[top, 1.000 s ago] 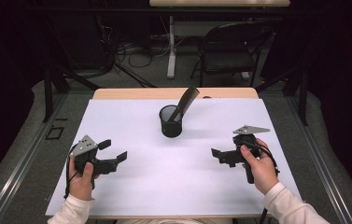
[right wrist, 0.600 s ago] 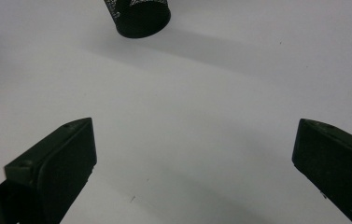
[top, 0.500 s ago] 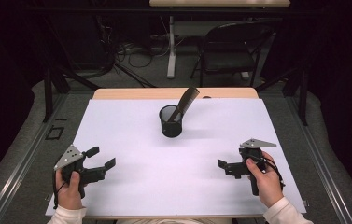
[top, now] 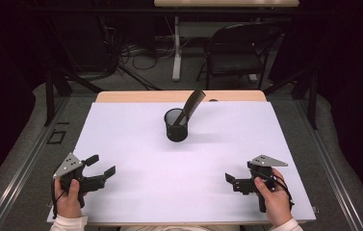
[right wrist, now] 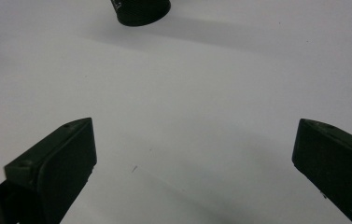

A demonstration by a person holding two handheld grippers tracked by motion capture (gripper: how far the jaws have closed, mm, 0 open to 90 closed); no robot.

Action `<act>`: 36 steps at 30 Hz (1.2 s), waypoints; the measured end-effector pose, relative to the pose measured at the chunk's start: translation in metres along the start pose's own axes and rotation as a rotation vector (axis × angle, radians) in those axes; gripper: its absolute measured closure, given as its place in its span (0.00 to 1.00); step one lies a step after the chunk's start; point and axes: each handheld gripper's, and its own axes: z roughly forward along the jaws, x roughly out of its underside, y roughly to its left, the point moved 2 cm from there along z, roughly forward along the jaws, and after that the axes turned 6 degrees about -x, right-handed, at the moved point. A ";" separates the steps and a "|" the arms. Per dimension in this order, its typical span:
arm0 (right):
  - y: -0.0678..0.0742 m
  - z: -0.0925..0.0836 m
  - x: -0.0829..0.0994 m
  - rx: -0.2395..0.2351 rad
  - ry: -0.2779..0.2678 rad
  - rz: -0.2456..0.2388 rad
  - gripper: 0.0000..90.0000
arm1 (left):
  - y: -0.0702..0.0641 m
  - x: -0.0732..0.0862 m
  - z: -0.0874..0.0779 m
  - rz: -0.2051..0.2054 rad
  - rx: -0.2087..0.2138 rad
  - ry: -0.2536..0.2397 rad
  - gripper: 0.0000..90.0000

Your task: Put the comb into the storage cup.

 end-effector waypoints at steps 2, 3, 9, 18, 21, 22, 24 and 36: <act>0.000 0.001 0.002 0.006 -0.012 0.005 0.00 | 0.000 0.001 0.001 0.001 0.001 0.007 0.18; 0.000 0.001 0.003 0.008 -0.014 0.006 0.00 | 0.000 0.002 0.002 0.005 0.003 0.009 0.18; -0.004 0.002 0.010 -0.004 -0.034 0.019 0.00 | -0.005 0.007 0.009 0.031 0.022 0.021 0.18; -0.014 0.000 0.016 0.018 -0.048 0.005 0.00 | -0.008 0.009 0.010 0.069 0.021 0.019 0.18; -0.017 0.000 0.018 0.021 -0.046 0.011 0.00 | -0.008 0.009 0.011 0.073 0.020 0.021 0.18; -0.017 0.000 0.019 0.022 -0.045 0.009 0.00 | -0.007 0.010 0.011 0.069 0.025 0.020 0.18; -0.019 -0.002 0.020 0.025 -0.041 0.007 0.00 | -0.006 0.010 0.011 0.065 0.020 0.019 0.18; -0.030 -0.007 0.023 0.052 -0.053 0.029 0.00 | -0.005 0.011 0.012 0.058 0.020 0.023 0.18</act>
